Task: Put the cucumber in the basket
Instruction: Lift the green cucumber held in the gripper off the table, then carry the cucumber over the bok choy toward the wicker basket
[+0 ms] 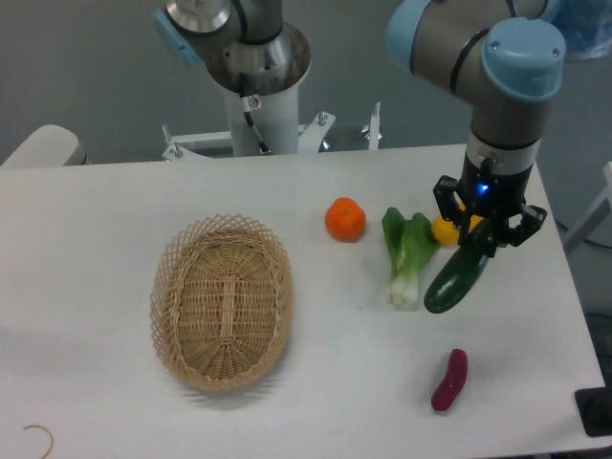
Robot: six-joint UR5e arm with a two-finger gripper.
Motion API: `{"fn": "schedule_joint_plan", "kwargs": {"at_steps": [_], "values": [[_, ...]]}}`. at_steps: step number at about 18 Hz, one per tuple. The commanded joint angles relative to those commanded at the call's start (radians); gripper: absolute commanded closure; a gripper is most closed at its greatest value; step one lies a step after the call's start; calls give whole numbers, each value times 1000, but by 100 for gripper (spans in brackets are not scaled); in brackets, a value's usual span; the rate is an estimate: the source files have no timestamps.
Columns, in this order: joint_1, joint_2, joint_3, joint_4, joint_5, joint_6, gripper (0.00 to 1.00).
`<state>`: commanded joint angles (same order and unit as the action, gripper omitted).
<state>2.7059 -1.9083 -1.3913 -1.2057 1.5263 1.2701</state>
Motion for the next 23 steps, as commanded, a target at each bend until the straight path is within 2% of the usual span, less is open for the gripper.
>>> {"fn": "schedule_joint_plan", "kwargs": {"at_steps": [10, 12, 15, 18, 23], "values": [[-15, -5, -9, 5, 3, -12, 70], [-50, 0, -23, 3, 6, -46, 70], [-118, 34, -41, 2, 9, -175, 70], [-173, 90, -103, 6, 11, -271, 70], [-259, 237, -291, 22, 5, -457, 70]]}}
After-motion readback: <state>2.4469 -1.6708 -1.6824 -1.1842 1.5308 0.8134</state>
